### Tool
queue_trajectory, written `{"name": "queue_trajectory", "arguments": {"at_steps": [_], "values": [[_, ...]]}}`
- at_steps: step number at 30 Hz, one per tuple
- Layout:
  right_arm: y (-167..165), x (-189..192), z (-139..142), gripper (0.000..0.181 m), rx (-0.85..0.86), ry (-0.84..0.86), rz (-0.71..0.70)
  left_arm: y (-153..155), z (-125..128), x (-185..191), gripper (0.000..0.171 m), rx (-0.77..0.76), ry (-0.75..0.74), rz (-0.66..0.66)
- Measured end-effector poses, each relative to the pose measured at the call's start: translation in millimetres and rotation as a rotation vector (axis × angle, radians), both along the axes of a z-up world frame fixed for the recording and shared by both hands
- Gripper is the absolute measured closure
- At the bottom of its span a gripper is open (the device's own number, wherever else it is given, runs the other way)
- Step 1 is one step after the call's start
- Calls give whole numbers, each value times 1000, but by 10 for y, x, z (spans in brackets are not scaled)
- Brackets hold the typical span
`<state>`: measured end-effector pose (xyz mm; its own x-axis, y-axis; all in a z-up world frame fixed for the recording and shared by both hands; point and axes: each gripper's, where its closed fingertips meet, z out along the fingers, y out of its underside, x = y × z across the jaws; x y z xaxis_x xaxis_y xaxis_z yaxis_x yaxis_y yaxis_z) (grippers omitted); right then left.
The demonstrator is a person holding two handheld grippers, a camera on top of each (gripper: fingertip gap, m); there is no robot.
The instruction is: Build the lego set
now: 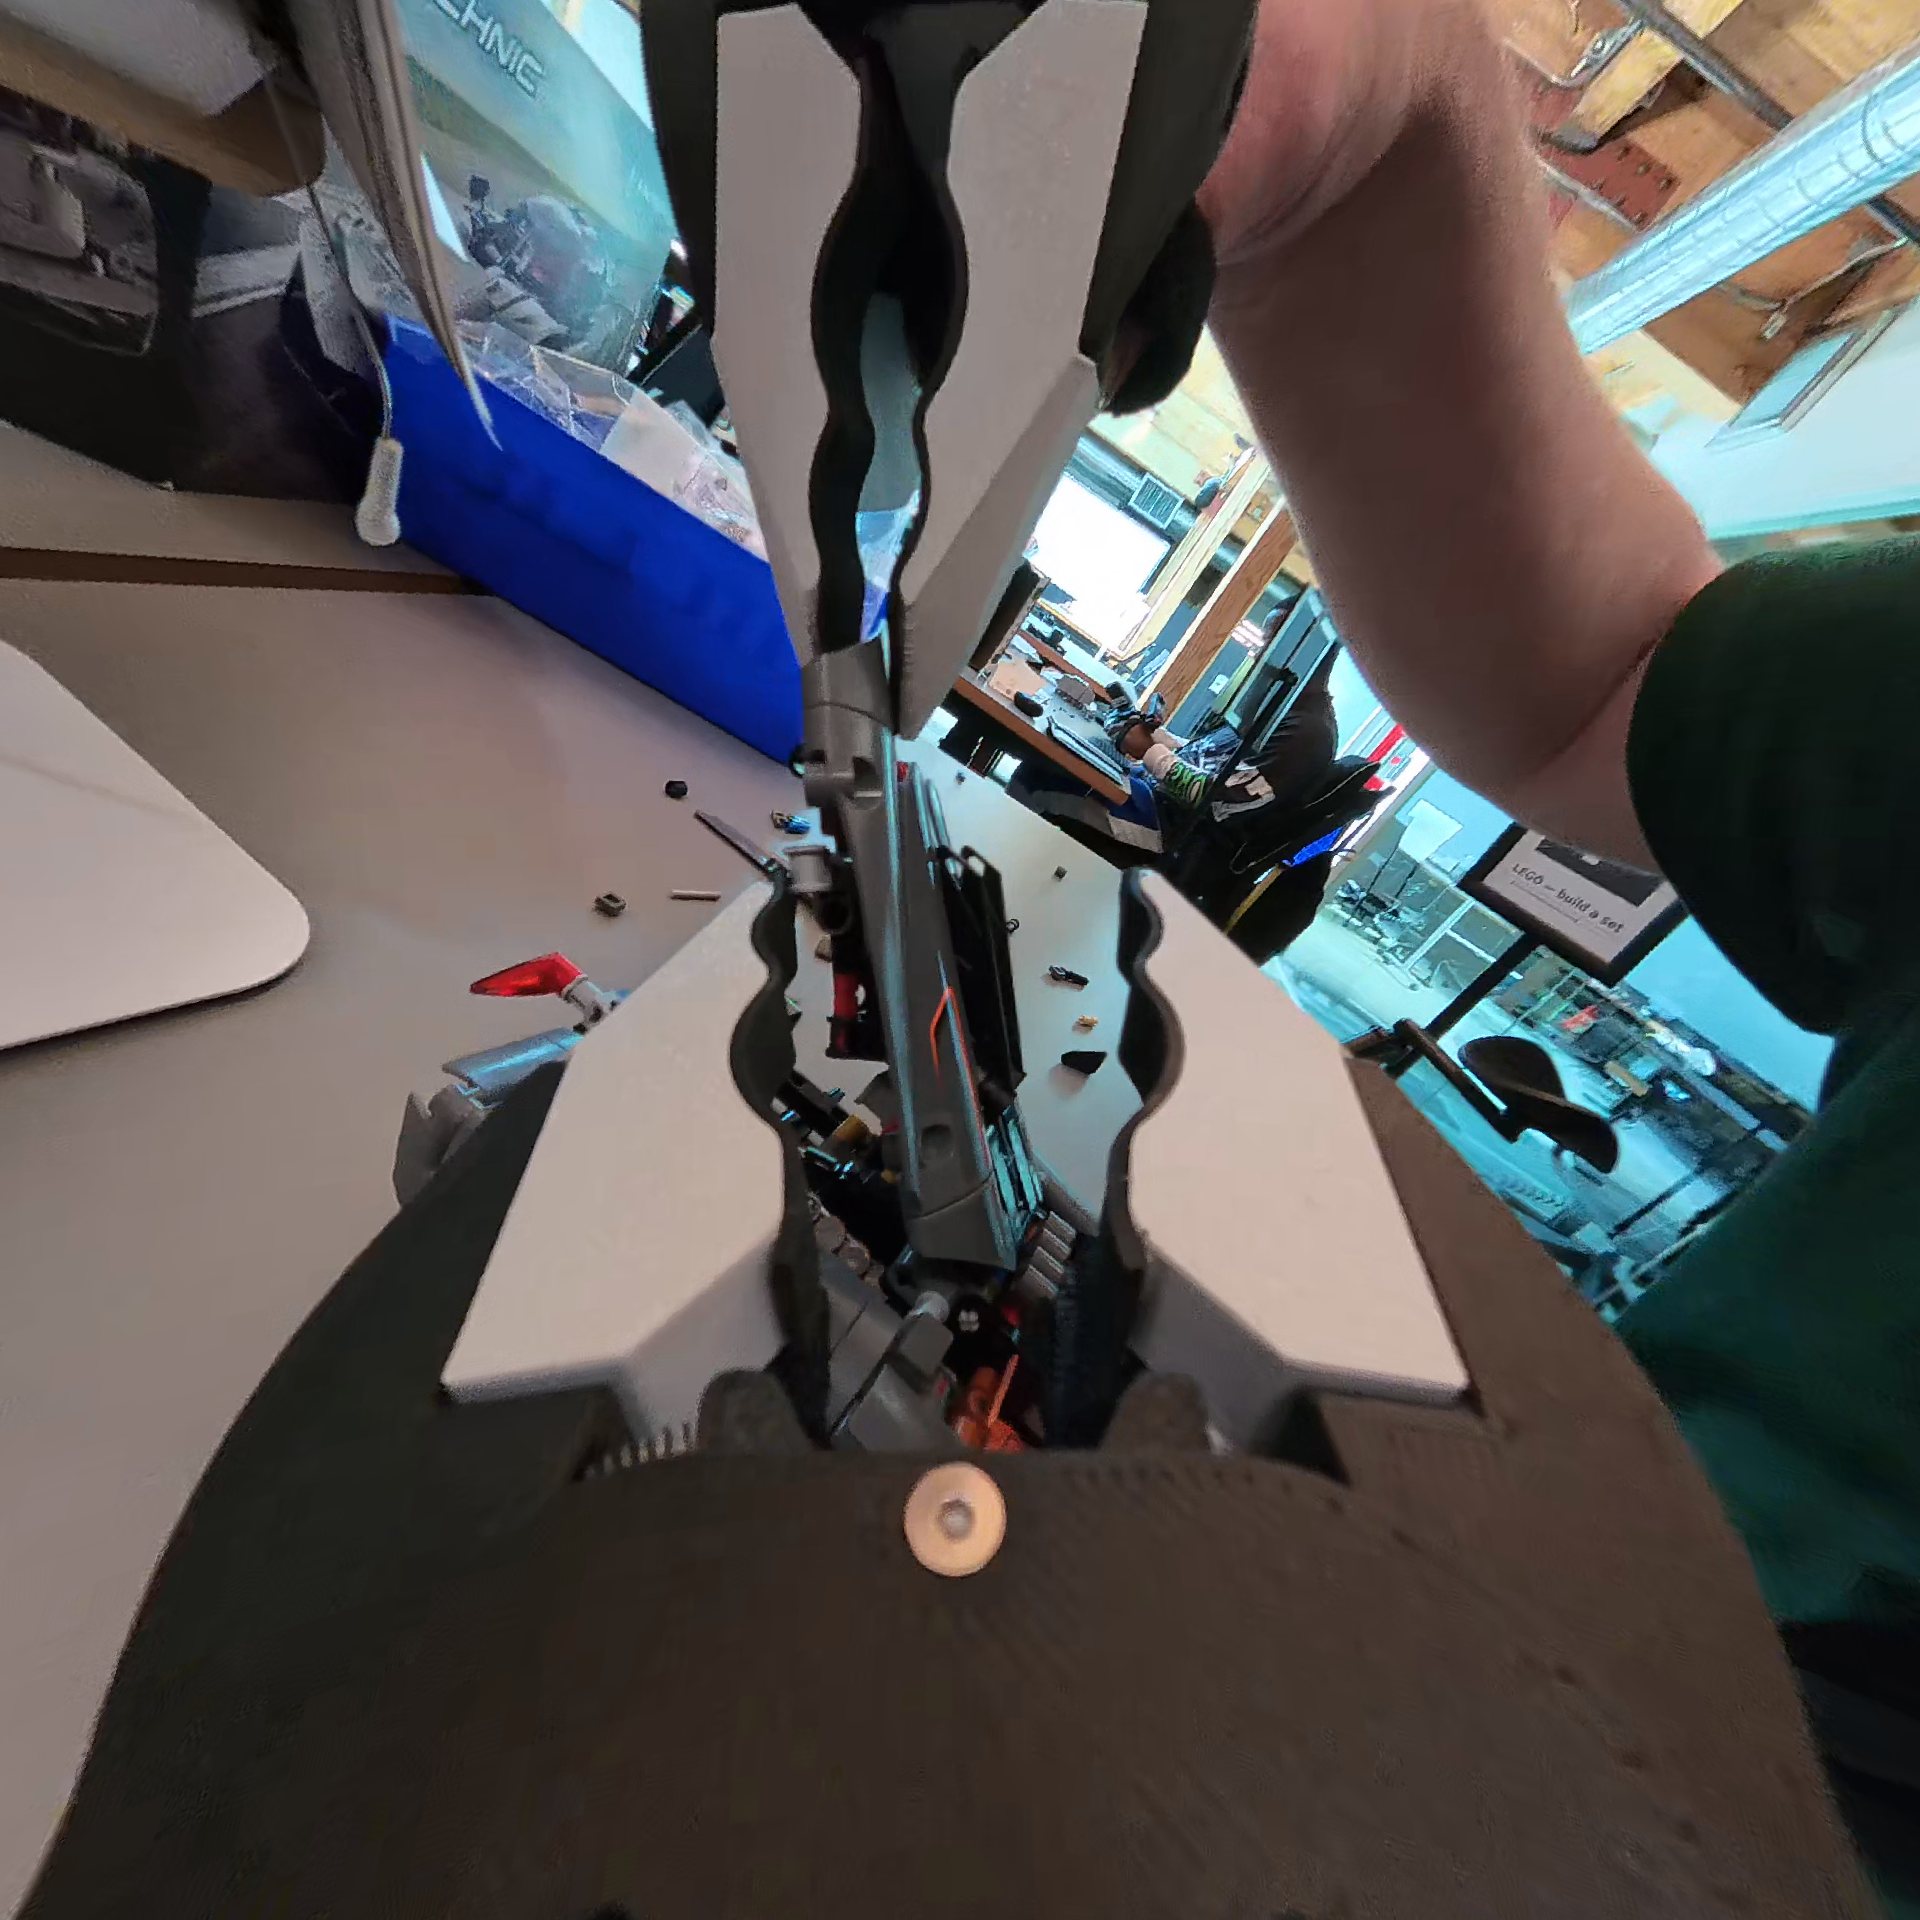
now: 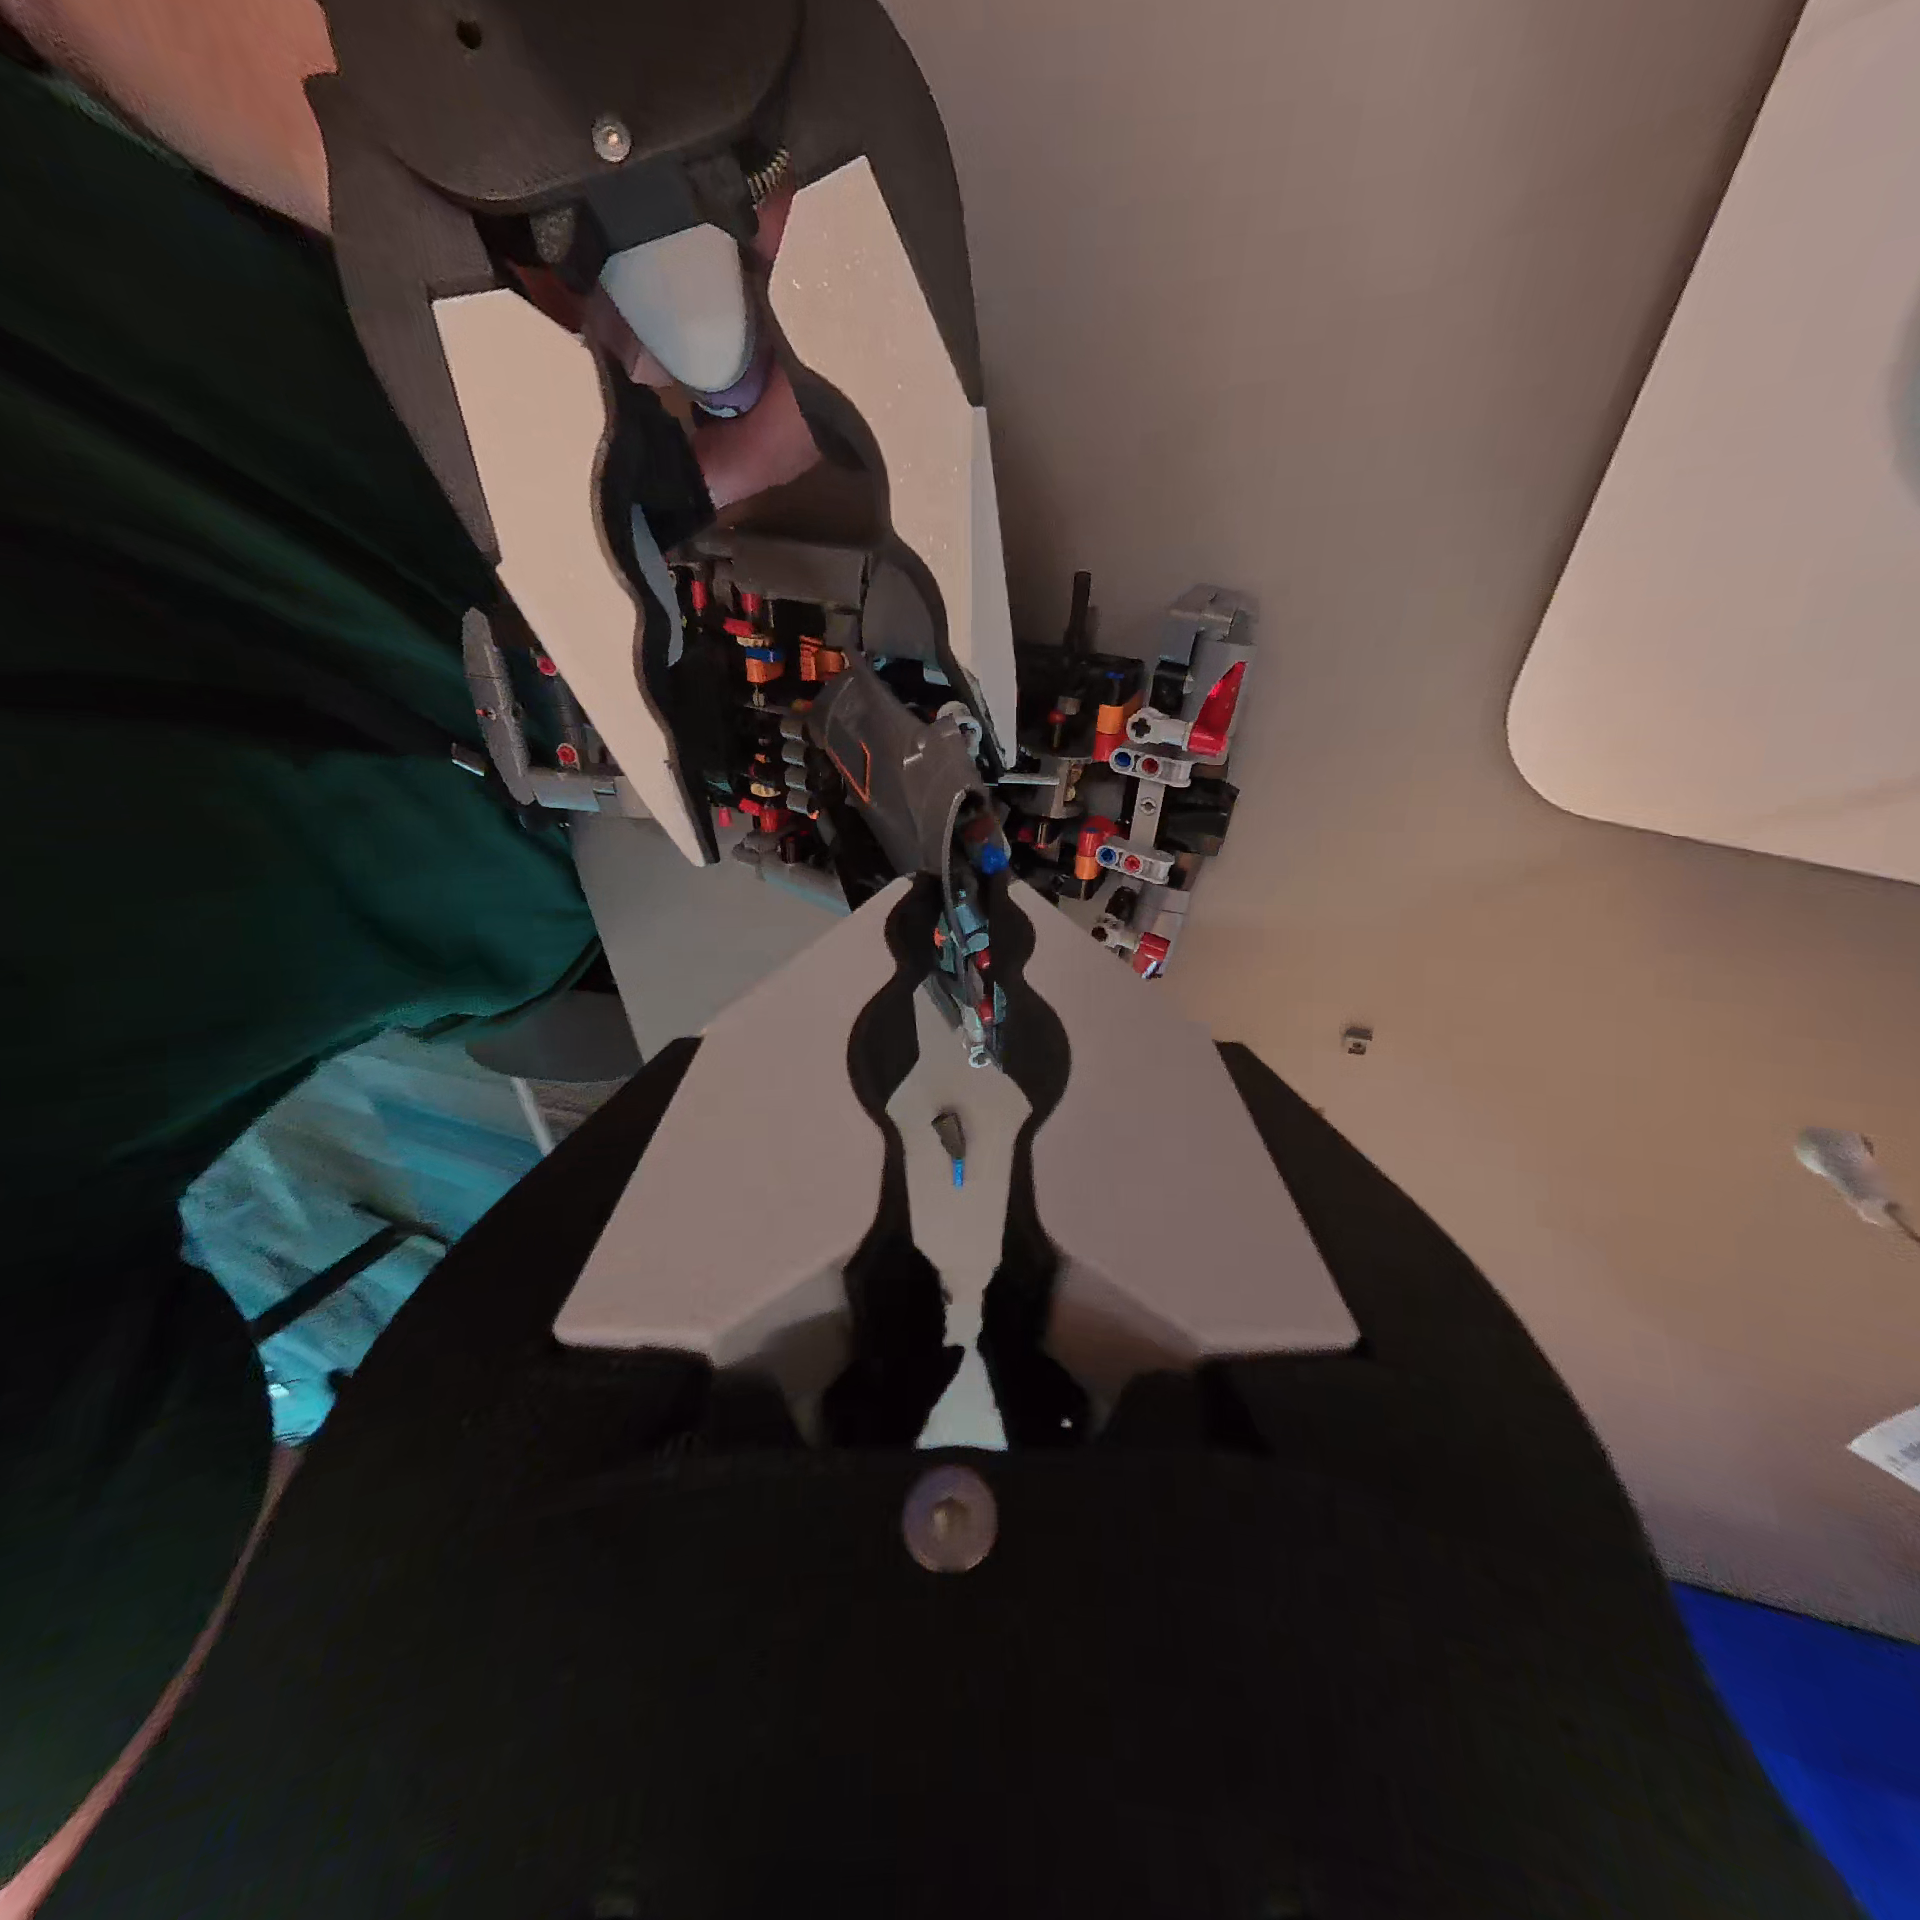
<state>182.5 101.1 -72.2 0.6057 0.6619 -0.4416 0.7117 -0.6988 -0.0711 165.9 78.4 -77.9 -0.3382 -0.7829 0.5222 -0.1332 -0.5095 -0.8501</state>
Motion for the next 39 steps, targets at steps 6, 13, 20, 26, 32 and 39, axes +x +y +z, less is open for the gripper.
{"name": "queue_trajectory", "arguments": {"at_steps": [6, 13, 20, 26, 32, 39], "values": [[-124, -30, 95, 174, 126, 4, 24, -101, 59, -13, 116, 75, -26, 28], [-184, -45, 147, 174, 196, 10, 23, -183, 69, -3, 116, 112, -27, 24], [-246, -46, 121, 174, 95, -19, 3, -221, 38, 14, 117, 148, -13, 37], [-267, -16, 114, 174, -15, -23, -89, -198, 8, 26, 115, 120, 3, 31], [-269, -22, 60, 175, -100, -41, -126, -197, 0, 26, 115, 117, 11, 35], [-285, -21, 65, 175, -123, -55, -141, -249, 25, 26, 111, 115, 14, 37]]}}
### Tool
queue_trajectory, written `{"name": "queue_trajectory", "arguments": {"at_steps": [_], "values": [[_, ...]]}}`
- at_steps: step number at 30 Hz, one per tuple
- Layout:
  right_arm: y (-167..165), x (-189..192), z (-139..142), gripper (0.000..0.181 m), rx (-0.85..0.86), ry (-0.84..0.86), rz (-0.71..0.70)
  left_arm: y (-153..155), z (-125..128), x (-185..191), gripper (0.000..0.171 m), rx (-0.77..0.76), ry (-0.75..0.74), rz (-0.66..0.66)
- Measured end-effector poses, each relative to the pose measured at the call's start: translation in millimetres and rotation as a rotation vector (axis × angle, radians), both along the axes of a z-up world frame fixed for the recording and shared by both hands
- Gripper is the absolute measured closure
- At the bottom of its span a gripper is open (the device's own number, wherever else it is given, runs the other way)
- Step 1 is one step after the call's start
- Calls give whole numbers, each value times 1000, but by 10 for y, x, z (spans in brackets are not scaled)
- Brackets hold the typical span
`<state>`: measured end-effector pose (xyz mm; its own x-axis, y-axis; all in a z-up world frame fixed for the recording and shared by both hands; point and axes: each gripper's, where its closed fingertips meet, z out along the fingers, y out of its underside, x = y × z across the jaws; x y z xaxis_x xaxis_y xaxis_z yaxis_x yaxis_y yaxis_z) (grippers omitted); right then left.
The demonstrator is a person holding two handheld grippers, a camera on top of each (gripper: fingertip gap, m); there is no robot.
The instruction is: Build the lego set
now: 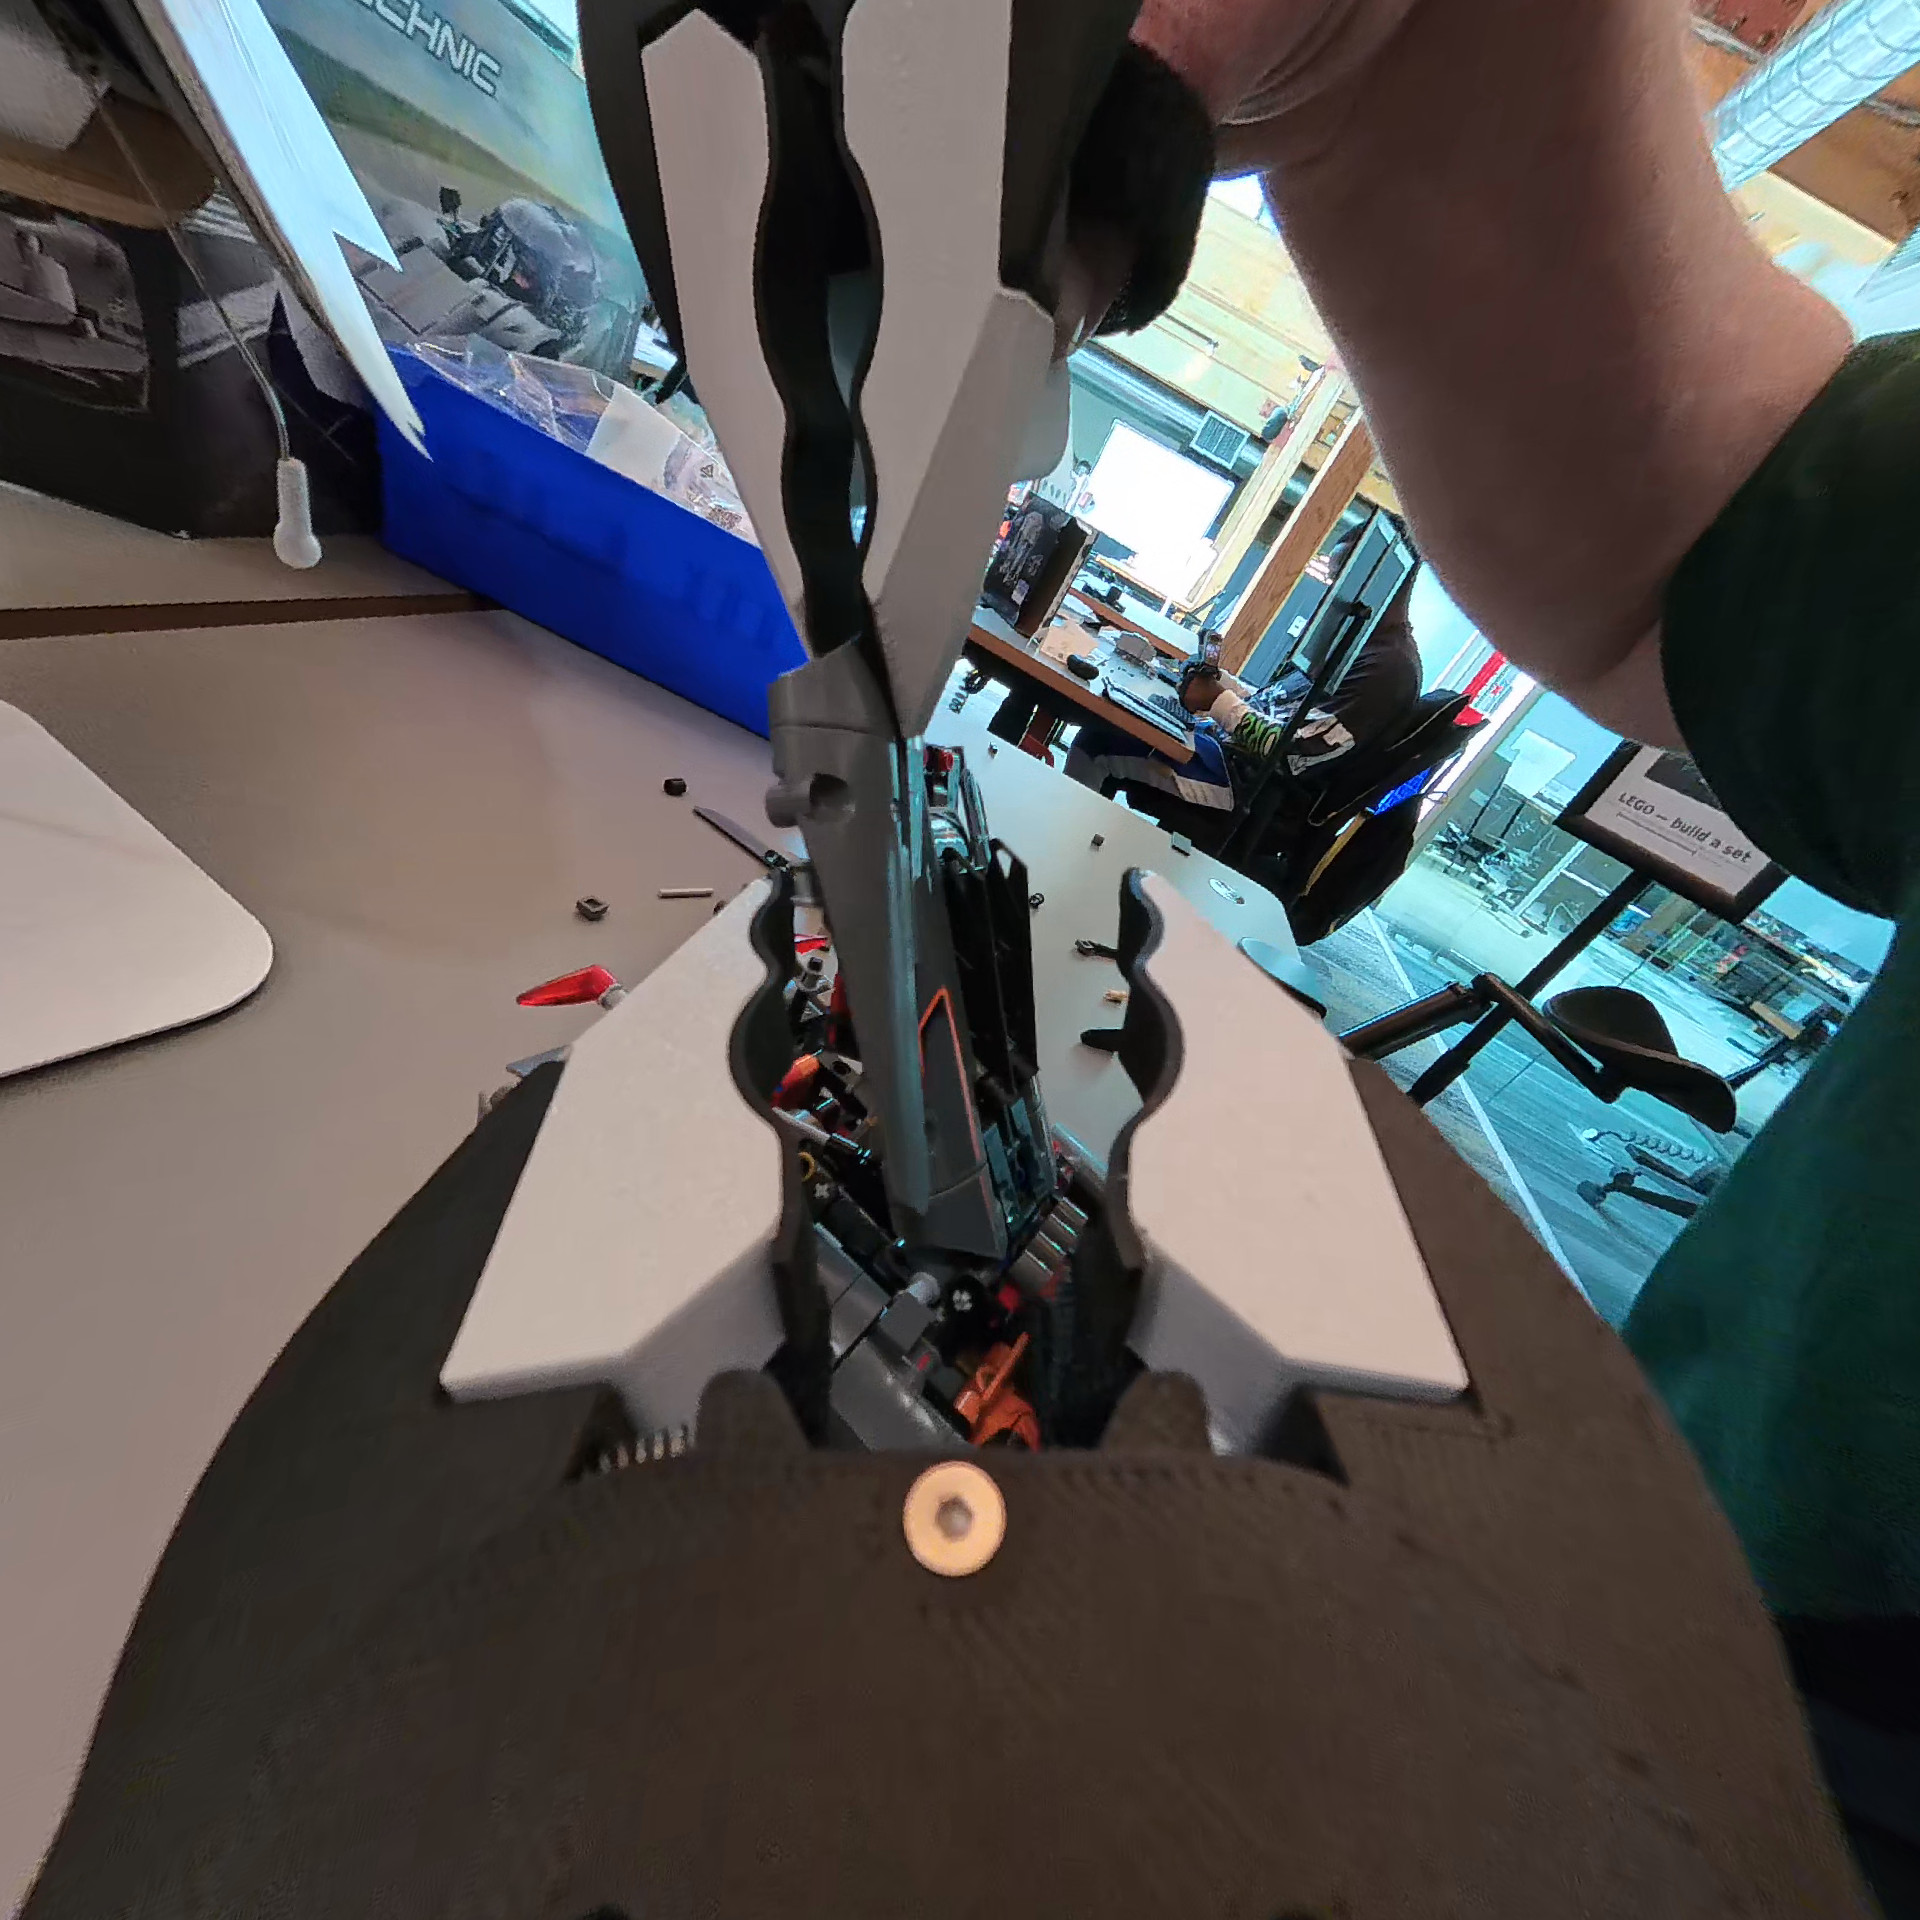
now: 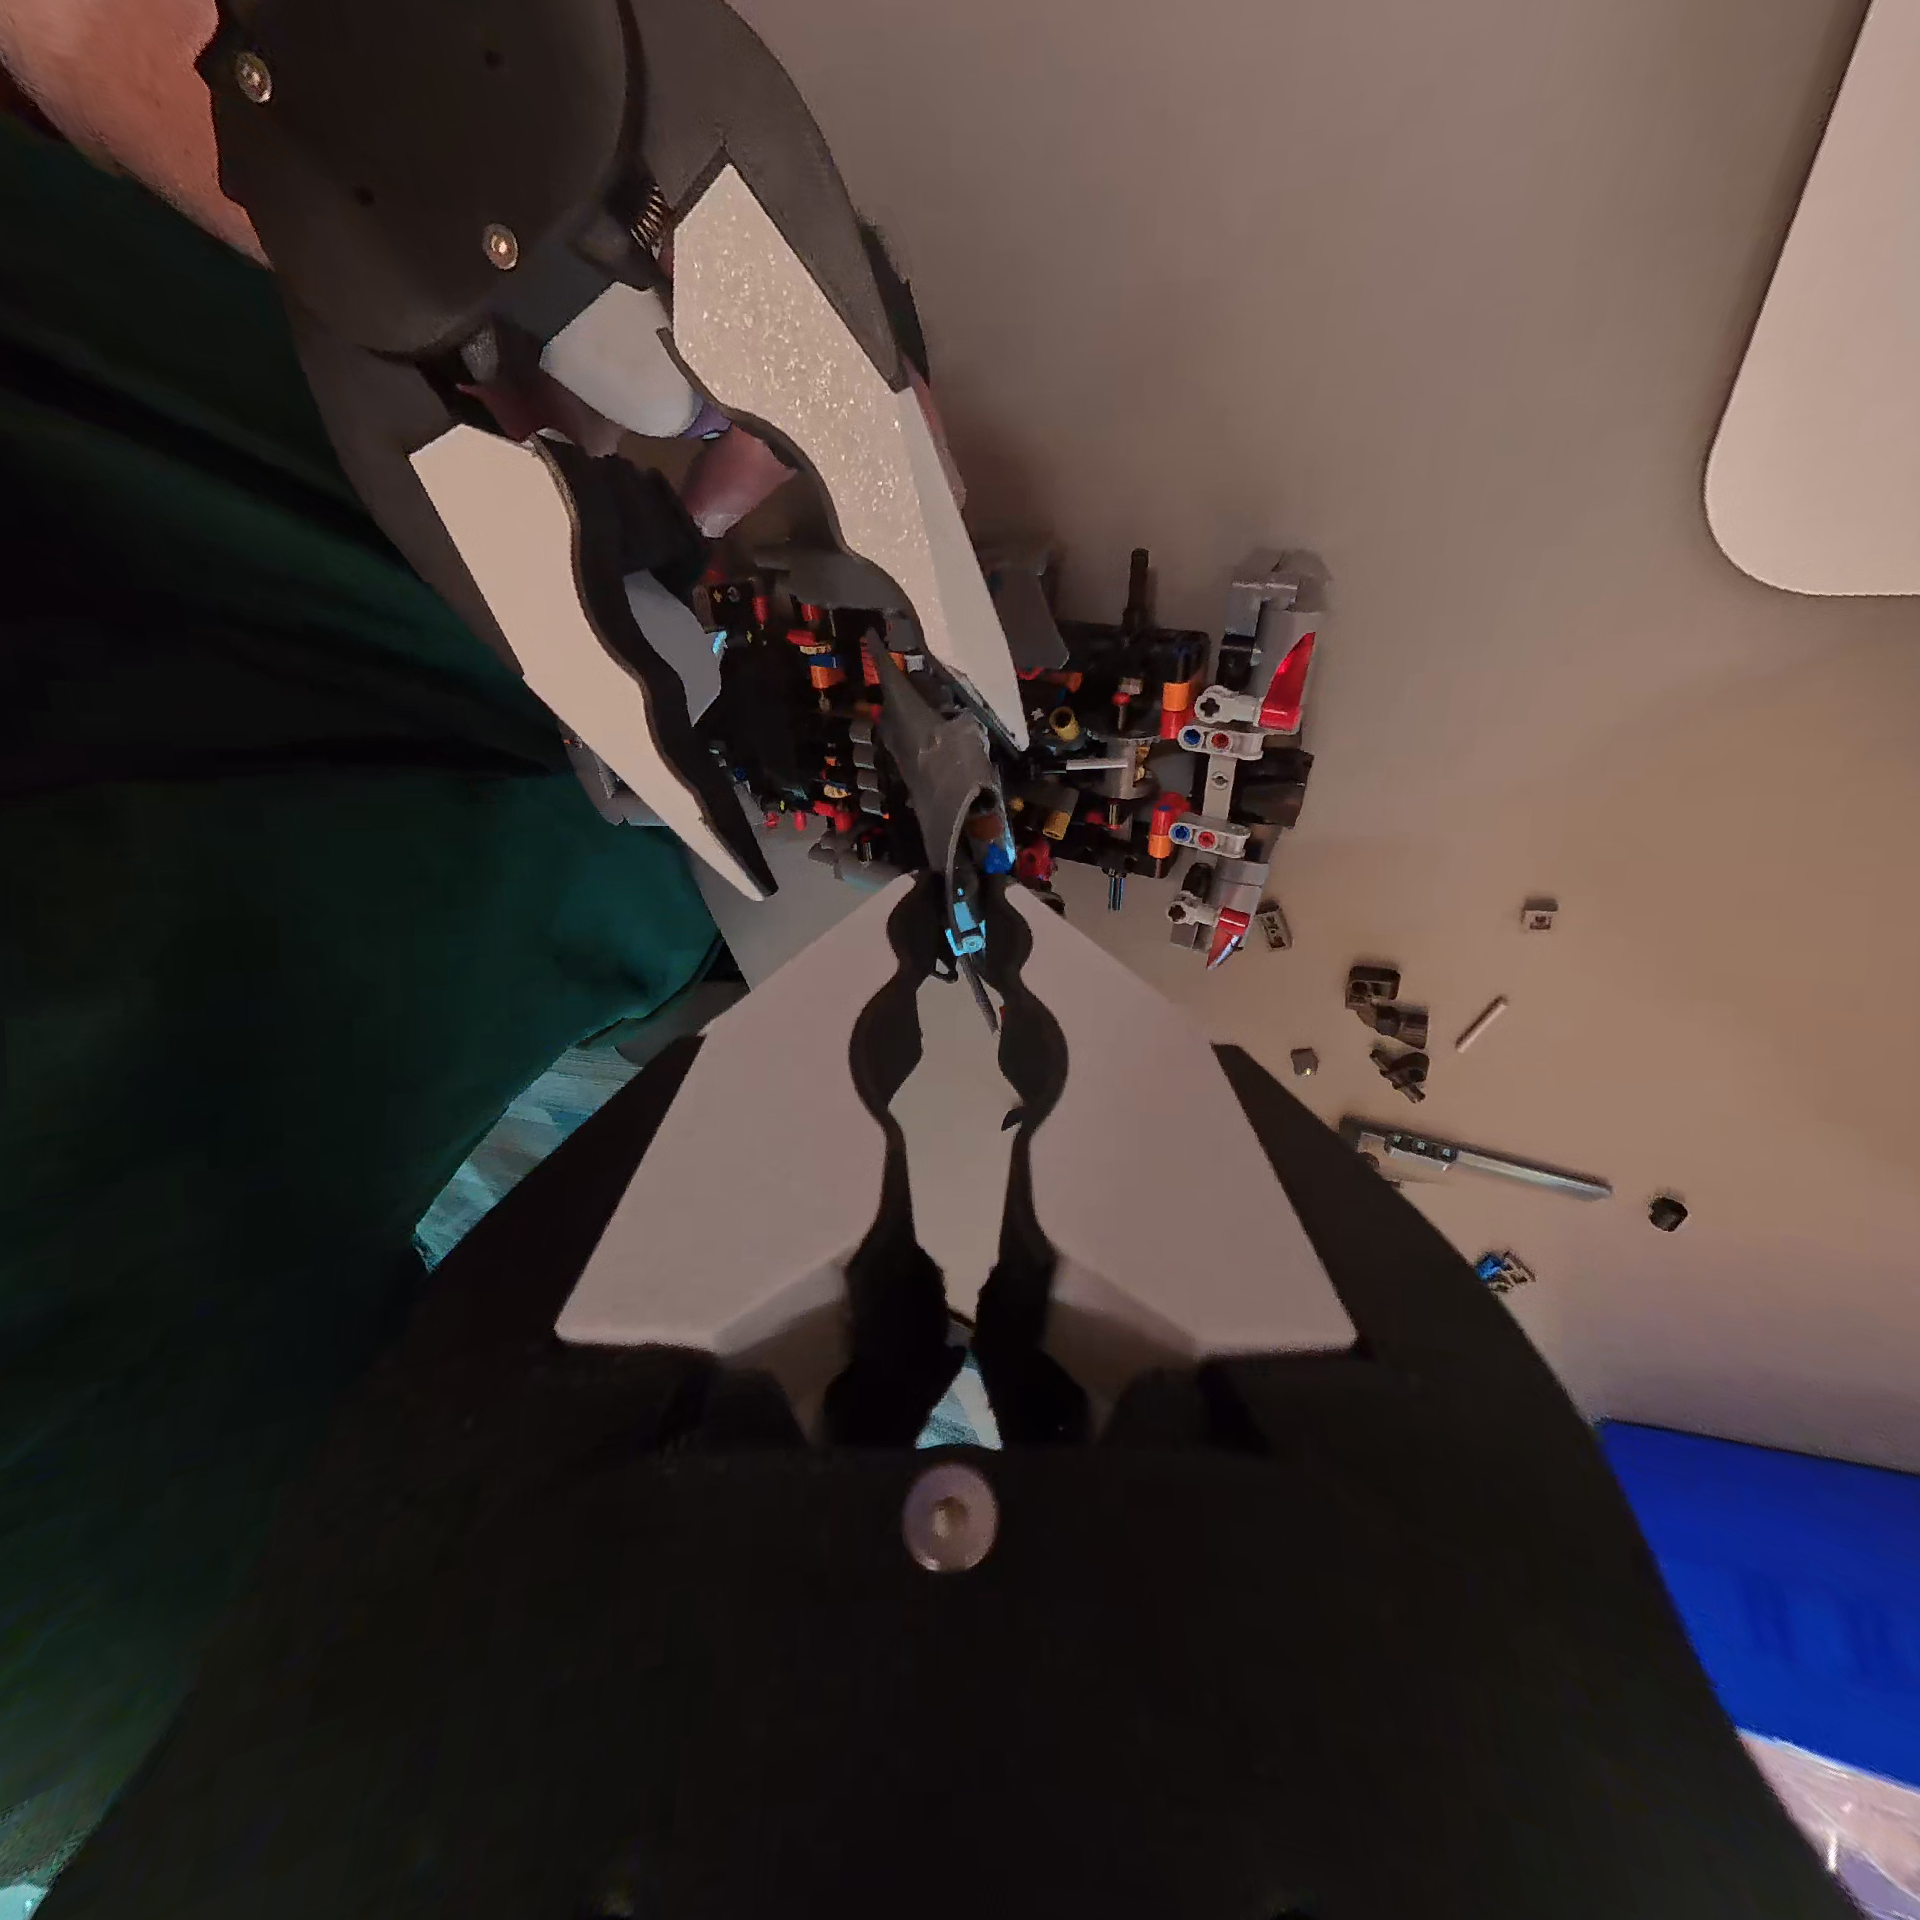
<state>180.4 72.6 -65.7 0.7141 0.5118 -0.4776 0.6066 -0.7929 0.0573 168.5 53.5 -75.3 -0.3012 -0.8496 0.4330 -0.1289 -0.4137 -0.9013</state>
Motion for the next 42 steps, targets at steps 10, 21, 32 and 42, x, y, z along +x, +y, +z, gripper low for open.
{"name": "queue_trajectory", "arguments": {"at_steps": [10, 21, 32, 42], "values": [[-22, -3, -4, 176, -13, -21, 14, -20, -5, 3, 111, 11, 9, 7], [-77, -29, 16, 175, 166, -162, 195, -55, 9, -3, 112, 62, 7, 27], [-91, -14, 23, 176, 170, -118, 106, -87, 31, -1, 109, 44, -8, 7], [-66, -21, -23, 176, 37, -99, 75, -74, -10, 9, 108, 1, 10, -5]]}}
